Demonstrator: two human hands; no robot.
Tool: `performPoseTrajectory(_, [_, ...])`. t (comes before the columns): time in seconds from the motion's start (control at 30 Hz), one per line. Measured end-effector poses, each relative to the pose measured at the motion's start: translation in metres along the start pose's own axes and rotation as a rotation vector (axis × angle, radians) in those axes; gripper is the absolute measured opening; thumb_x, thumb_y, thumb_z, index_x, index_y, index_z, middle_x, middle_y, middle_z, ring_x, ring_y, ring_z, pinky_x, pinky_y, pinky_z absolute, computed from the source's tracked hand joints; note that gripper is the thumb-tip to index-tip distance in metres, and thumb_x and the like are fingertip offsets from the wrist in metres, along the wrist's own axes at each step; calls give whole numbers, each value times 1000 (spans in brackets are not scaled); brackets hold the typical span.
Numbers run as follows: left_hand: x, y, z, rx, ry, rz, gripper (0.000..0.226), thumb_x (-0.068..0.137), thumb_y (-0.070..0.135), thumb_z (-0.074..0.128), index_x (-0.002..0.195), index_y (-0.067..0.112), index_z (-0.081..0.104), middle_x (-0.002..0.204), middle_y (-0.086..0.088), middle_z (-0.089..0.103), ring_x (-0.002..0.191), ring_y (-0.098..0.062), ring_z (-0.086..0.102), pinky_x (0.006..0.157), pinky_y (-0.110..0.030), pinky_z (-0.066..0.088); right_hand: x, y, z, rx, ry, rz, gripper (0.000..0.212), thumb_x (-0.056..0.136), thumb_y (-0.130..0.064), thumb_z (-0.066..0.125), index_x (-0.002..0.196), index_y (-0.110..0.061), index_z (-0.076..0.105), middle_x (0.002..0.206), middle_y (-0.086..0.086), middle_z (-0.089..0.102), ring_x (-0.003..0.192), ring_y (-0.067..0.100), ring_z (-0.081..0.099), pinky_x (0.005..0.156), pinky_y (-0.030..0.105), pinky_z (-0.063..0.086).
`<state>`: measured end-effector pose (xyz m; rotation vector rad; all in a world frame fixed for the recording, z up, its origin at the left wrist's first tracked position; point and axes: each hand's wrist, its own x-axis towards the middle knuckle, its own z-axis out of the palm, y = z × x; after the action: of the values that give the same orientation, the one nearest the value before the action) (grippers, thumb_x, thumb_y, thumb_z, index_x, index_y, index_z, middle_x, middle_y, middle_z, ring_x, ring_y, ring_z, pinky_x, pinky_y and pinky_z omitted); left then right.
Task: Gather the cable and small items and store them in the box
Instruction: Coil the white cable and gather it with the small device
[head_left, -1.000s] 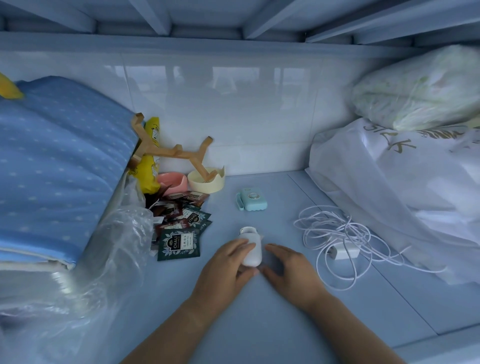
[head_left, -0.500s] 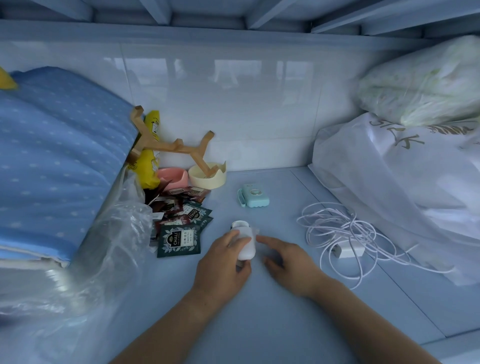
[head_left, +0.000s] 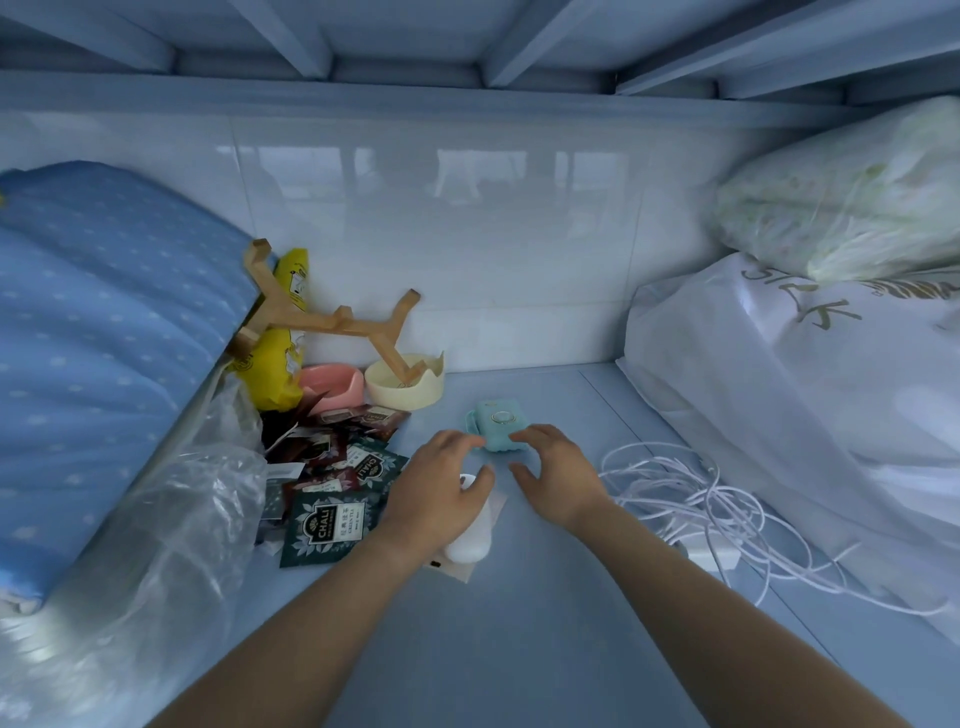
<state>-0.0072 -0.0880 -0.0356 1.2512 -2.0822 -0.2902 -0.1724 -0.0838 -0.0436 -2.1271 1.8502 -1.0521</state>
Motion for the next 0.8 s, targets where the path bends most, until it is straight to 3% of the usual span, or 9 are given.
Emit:
performPoseTrajectory(0.2, [11,-2,10,-5,-229,-15,34,84,29,56,117,23,57,123,0,53,111,-17,53,94,-35,43,34,15,16,-100,-155,31,52,90,-27,51,139,-23,35,153,0,18,138,19,20,108,29,23])
performPoseTrajectory(0.3, [12,-2,11,11,-313,-60,33,86,31,55,116,21,59,121,-2,55,108,-19,56,94,-36,44,33,21,21,-148,-227,23,57,91,-28,50,142,-24,27,155,-2,15,138,18,19,109,32,24])
performPoseTrajectory(0.4, [10,-3,8,15,-366,-67,29,88,32,52,111,19,63,118,-2,57,107,-19,56,94,-35,44,24,24,24,-163,-188,-4,56,91,-24,48,142,-23,27,154,-3,16,137,18,22,105,28,26])
performPoseTrajectory(0.67, [-11,-8,4,5,-296,-79,27,88,35,49,110,26,63,118,5,58,101,-11,57,87,-26,43,19,17,22,-193,-204,16,54,89,-24,47,140,-21,30,154,3,17,137,21,21,108,32,26])
performPoseTrajectory(0.8, [-26,-14,10,-223,-159,-135,30,92,20,42,112,24,64,127,5,54,119,-7,47,96,-19,32,26,9,26,-229,-260,24,50,91,-27,45,139,-32,31,155,-1,8,138,26,13,108,41,29])
